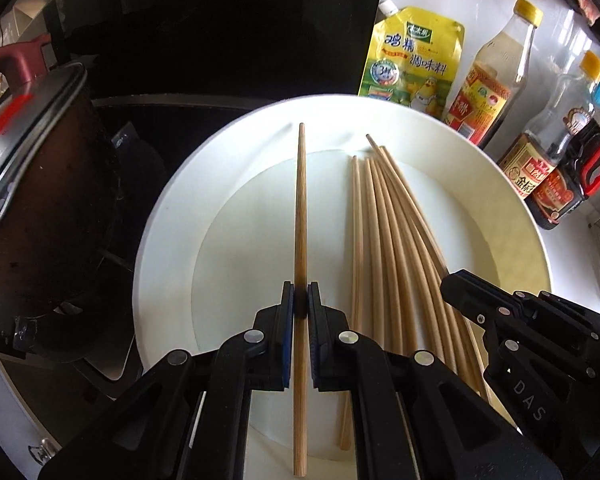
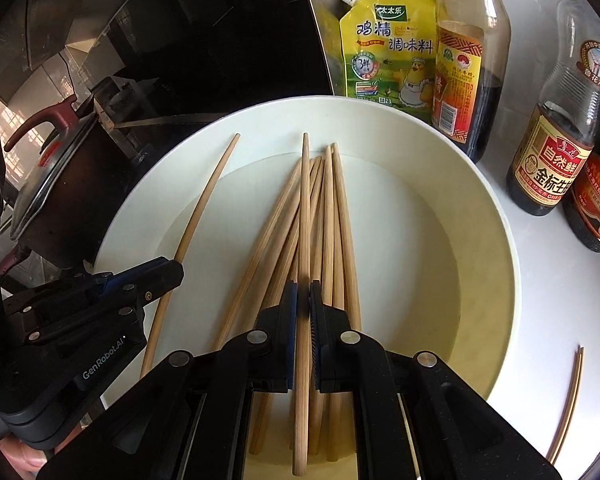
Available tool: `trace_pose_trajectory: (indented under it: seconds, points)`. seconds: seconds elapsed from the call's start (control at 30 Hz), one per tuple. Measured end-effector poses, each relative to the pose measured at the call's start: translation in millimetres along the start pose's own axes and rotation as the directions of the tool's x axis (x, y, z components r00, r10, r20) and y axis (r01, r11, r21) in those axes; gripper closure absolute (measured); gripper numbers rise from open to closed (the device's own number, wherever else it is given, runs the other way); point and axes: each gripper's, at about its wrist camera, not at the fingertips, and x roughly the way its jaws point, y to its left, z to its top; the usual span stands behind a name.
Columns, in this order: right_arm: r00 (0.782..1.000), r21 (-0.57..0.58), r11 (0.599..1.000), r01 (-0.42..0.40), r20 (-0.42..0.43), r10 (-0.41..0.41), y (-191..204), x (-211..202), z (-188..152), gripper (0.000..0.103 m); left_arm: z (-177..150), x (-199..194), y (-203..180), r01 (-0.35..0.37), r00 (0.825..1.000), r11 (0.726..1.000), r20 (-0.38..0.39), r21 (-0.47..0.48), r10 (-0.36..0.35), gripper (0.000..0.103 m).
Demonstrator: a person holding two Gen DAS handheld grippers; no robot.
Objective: Organize utensils
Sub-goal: 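Carry both held chopsticks over the white basin with both grippers, then open both grippers to drop the chopsticks into the white basin, then move both grippers back from the basin to the last two chopsticks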
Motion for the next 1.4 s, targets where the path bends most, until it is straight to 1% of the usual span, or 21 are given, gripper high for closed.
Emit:
trace_pose_trajectory:
  seconds: [0.2, 0.23, 0.27, 0.3, 0.33, 0.37, 0.4, 0.5, 0.6, 0.73, 0.8, 0.93, 1.1, 1.2, 1.3, 1.4]
  points:
    - [1.000, 0.003, 1.000, 0.015, -0.024, -0.015, 0, 7, -1, 0.097, -1, 10, 6, 0.003, 1.000, 1.000, -0.029, -0.009, -0.003, 0.095]
    - [1.000, 0.003, 1.000, 0.019, -0.025, -0.019, -1, 7, -1, 0.095, -1, 9, 6, 0.000, 1.000, 1.000, -0.030, -0.011, -0.001, 0.095]
    - [0.999, 0.005, 1.000, 0.025, -0.025, -0.025, -1, 5, -2, 0.090, -1, 8, 7, -0.002, 1.000, 1.000, -0.024, -0.013, 0.002, 0.087]
    - [0.999, 0.008, 0.999, 0.037, -0.021, -0.036, -1, 3, -2, 0.080, -1, 6, 7, -0.008, 1.000, 1.000, -0.021, -0.015, 0.008, 0.079]
    - [0.999, 0.010, 0.999, 0.044, -0.008, -0.044, -2, 0, -2, 0.078, -1, 3, 9, -0.010, 1.000, 1.000, -0.014, -0.019, 0.010, 0.059]
    - [0.999, 0.011, 0.999, 0.049, 0.001, -0.049, -3, -2, -1, 0.078, -2, 0, 10, -0.013, 1.000, 1.000, 0.000, -0.025, 0.013, 0.045]
    - [0.999, 0.012, 0.999, 0.052, 0.004, -0.052, -4, -4, -1, 0.078, -2, -4, 12, -0.018, 1.000, 0.999, 0.013, -0.031, 0.018, 0.043]
    - [0.998, 0.008, 0.998, 0.057, 0.015, -0.058, -6, -11, -3, 0.078, -1, -11, 15, -0.026, 1.000, 0.999, 0.017, -0.044, 0.026, 0.043]
    - [0.998, 0.003, 0.998, 0.061, 0.014, -0.061, -7, -16, -6, 0.074, 0, -18, 17, -0.027, 0.999, 0.998, 0.016, -0.053, 0.027, 0.041]
    - [0.998, -0.003, 0.998, 0.062, 0.020, -0.062, -6, -26, -12, 0.068, -2, -32, 15, -0.032, 0.999, 0.998, 0.021, -0.052, 0.033, 0.035]
    - [0.998, -0.007, 0.998, 0.064, 0.025, -0.064, -6, -32, -15, 0.067, -3, -37, 14, -0.032, 0.999, 0.998, 0.025, -0.053, 0.034, 0.035]
    - [0.997, -0.015, 0.997, 0.070, 0.039, -0.070, -7, -46, -22, 0.065, -11, -48, 11, -0.033, 0.999, 0.998, 0.038, -0.055, 0.035, 0.035]
    - [0.996, -0.021, 0.997, 0.073, 0.049, -0.072, -7, -64, -31, 0.065, -22, -64, 5, -0.038, 0.998, 0.998, 0.056, -0.050, 0.040, 0.032]
    - [0.995, -0.029, 0.996, 0.080, 0.058, -0.078, -8, -76, -38, 0.062, -30, -73, -1, -0.037, 0.997, 0.998, 0.065, -0.048, 0.040, 0.031]
    - [0.995, -0.030, 0.996, 0.083, 0.063, -0.081, -11, -88, -47, 0.062, -38, -80, -7, -0.031, 0.997, 0.999, 0.070, -0.045, 0.034, 0.030]
    - [0.994, -0.023, 0.996, 0.088, 0.072, -0.086, -14, -100, -57, 0.058, -47, -88, -14, -0.025, 0.997, 0.999, 0.076, -0.039, 0.028, 0.028]
